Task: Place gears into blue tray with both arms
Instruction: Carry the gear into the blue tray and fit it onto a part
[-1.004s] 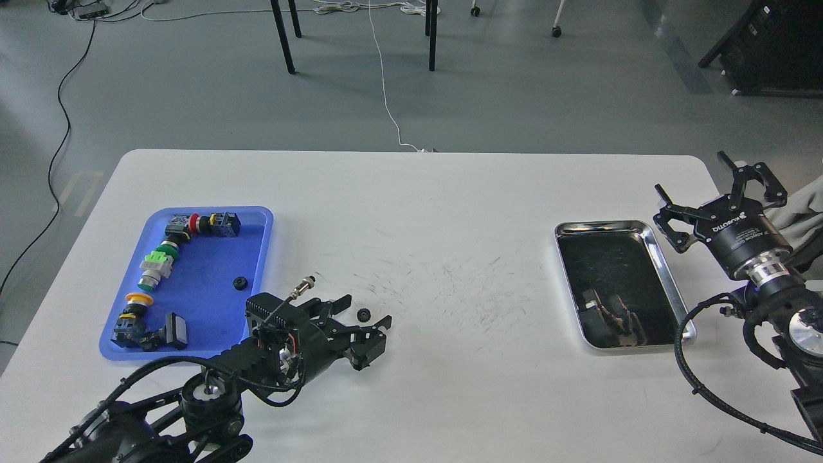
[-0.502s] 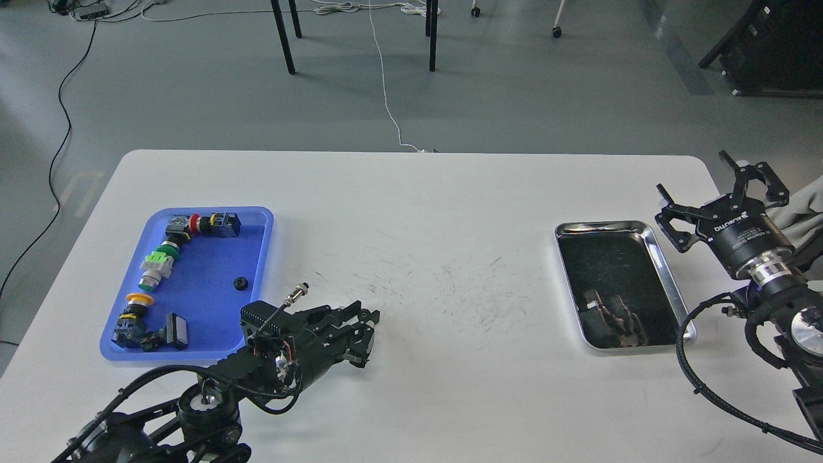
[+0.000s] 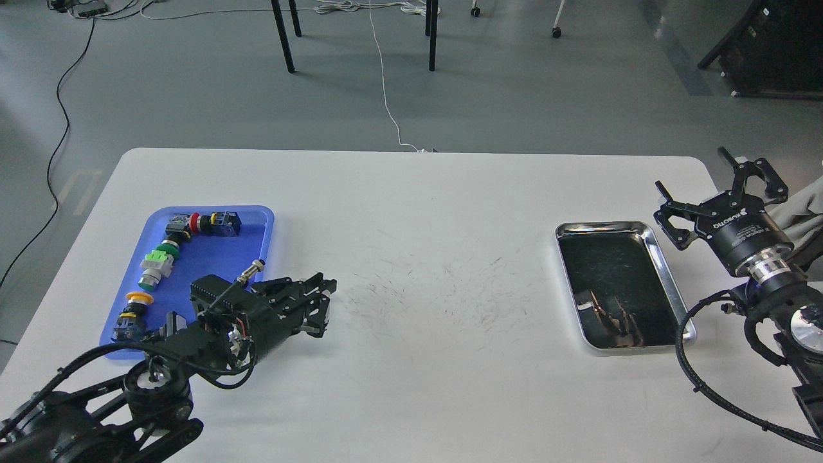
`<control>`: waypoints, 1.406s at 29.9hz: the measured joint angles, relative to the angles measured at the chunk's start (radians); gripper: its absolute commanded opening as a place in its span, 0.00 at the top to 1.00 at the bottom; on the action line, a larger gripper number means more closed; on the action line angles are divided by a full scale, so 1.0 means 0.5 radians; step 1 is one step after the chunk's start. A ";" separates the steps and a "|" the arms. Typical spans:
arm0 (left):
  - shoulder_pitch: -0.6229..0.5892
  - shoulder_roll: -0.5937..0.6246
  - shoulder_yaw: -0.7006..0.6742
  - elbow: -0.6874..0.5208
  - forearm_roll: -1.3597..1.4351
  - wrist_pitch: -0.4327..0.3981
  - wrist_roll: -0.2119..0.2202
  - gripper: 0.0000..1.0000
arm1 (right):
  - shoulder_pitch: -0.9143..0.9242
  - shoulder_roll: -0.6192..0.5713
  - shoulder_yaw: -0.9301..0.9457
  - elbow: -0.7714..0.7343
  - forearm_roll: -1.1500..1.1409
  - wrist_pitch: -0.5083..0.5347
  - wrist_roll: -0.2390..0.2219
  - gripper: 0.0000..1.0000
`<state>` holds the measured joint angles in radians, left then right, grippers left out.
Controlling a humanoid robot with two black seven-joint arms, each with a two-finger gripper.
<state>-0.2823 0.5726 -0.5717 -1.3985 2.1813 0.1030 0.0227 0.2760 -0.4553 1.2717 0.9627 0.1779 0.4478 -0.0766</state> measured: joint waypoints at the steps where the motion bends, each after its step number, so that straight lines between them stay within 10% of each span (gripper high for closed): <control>1: -0.020 0.078 -0.010 -0.019 0.000 0.023 -0.002 0.96 | 0.001 0.000 -0.002 0.000 0.000 0.000 0.000 0.06; 10: -0.065 0.556 0.011 -0.010 -0.105 0.154 -0.041 0.96 | 0.007 -0.002 -0.020 0.003 -0.003 0.000 0.000 0.06; 32: 0.033 0.474 0.126 0.319 -0.193 0.230 -0.052 0.93 | 0.006 0.007 -0.028 0.007 -0.014 0.000 -0.002 0.06; 42: 0.035 0.394 0.131 0.456 -0.196 0.230 -0.055 0.59 | 0.004 0.011 -0.028 -0.004 -0.015 0.000 0.000 0.05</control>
<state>-0.2649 0.7698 -0.5062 -1.1707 2.0832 0.2179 -0.0048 0.2781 -0.4498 1.2578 0.9607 0.1703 0.4479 -0.0768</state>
